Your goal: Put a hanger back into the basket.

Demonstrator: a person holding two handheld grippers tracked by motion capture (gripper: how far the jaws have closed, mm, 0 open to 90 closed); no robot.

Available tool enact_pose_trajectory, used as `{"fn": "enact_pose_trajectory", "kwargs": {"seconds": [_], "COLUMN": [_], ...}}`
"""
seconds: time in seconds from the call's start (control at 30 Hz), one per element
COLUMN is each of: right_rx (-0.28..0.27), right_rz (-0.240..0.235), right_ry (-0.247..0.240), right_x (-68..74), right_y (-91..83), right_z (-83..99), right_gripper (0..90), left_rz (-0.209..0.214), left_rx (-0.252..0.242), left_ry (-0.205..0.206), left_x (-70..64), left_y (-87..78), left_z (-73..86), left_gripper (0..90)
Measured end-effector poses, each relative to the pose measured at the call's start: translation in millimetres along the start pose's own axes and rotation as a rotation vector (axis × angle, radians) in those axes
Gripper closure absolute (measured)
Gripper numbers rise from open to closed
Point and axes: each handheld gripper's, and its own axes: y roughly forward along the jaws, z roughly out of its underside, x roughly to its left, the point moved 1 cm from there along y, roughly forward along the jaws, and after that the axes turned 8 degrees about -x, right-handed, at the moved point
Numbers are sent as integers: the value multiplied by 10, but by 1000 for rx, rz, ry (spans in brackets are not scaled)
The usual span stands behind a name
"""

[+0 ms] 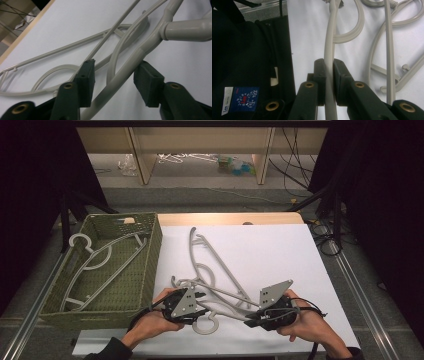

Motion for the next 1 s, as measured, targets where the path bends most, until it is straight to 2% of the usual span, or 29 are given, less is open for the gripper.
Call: {"fn": "enact_pose_trajectory", "kwargs": {"seconds": [0.03, 0.1, 0.13, 0.27, 0.4, 0.43, 0.63, 0.77, 0.8, 0.9, 0.93, 1.0], "right_rx": [0, 0, 2, -2, -2, -7, -50, -84, -110, -167, -182, -220], "right_rz": [2, 11, 9, 14, 41, 56, 128, 216, 232, 287, 304, 345], "right_ry": [-2, 1, 3, -2, 6, 0, 31, 24, 25, 42, 45, 58], "right_x": [1, -2, -2, -23, -43, -56, -131, -163, -176, -221, -234, -254], "right_y": [2, -7, -12, -28, -64, -76, -147, -166, -171, -196, -207, -237], "right_z": [-1, -4, -1, 2, -4, -9, -32, -85, -103, -142, -153, -171], "right_gripper": [828, 828, 828, 827, 811, 801, 690, 543, 499, 460, 443, 412], "left_rz": [8, 22, 39, 29, 23, 20, 29, 16, 25, 23, 29, 24], "left_rx": [5, 12, 22, 61, 89, 84, 82, 69, 60, 69, 79, 87], "left_ry": [-4, 17, 44, 133, 188, 202, 212, 138, 93, 44, 5, -96], "left_x": [2, 1, 6, -2, -9, -6, 17, 73, 83, 81, 91, 128], "left_y": [23, 45, 51, 60, 62, 62, 14, -46, -62, -70, -69, -75], "left_z": [-2, -20, -31, -96, -172, -187, -288, -380, -399, -427, -426, -399], "left_gripper": [519, 585, 599, 646, 682, 691, 734, 760, 770, 783, 787, 789]}}
